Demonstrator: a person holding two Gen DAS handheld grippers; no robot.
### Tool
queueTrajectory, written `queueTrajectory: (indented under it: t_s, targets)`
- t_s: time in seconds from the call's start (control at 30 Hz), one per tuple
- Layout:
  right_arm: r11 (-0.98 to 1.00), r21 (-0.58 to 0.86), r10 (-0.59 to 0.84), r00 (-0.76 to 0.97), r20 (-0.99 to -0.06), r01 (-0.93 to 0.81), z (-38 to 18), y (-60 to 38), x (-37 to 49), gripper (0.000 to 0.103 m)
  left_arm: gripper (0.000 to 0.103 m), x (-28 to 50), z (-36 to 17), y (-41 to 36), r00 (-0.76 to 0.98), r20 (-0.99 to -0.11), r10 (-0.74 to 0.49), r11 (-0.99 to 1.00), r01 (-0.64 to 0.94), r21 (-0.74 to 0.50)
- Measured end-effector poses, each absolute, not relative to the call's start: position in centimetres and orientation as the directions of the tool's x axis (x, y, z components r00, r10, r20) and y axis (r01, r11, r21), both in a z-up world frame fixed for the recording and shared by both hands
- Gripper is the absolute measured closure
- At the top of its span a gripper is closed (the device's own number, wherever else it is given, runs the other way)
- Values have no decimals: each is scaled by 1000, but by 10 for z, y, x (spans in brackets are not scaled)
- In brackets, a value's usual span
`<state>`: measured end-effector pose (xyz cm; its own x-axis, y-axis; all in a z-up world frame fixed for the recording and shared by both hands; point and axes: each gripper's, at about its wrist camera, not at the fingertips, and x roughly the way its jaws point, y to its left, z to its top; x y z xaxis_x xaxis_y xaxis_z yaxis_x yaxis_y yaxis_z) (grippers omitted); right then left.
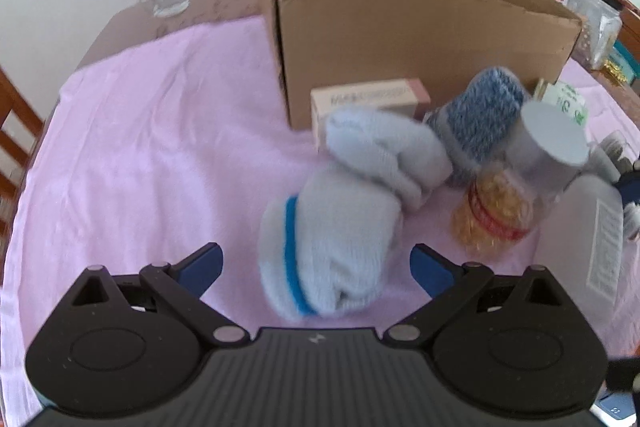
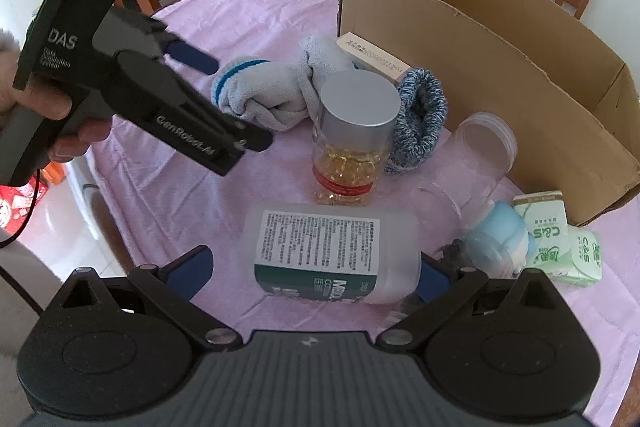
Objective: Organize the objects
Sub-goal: 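Grasp the blue-striped white sock with the left tool while the right tool grasps the white bottle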
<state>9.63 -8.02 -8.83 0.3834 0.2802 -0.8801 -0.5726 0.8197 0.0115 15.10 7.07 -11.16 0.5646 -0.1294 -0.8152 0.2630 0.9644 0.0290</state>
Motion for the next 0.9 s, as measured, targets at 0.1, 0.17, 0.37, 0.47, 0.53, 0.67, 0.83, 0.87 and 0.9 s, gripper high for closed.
queueTrajectory:
  t_s: [0.1,0.17,0.37,0.47,0.53,0.67,0.83,0.87,0.9]
  targets:
    - [820,1,275,392,-878,-572,-91,-78,98,0,12,161,-115,70,554,-816,-163,963,268,-11]
    - [820,-7,272,399,-876,-573,-92,-77,98,0,18,165,-117,70,536,-822,-190,962,269,-47]
    - [816,-40,251,416,-874,-576,-95,-73,98,0,26,165,-118,63,548,-818,-175,958,288,-12]
    - [816,-49,241,416,-877,-576,-98,-73,99,0,30,164,-116,64,548,-817,-182,956,292,-18]
    - [814,-52,240,416,-877,-579,-98,-74,98,0,31,164,-116,66,543,-819,-183,957,290,-21]
    - [814,-28,248,391,-886,-580,-96,-75,95,0,31,158,-113,69,530,-830,-173,953,302,-6]
    - [823,-33,234,392,-890,-567,-100,-72,94,3,30,161,-112,73,527,-832,-172,957,291,-13]
    - [830,-33,228,393,-891,-557,-101,-72,95,4,30,160,-112,72,530,-831,-170,958,285,-15]
    - [836,-28,227,393,-891,-548,-102,-72,97,5,30,160,-112,72,533,-829,-168,960,281,-14]
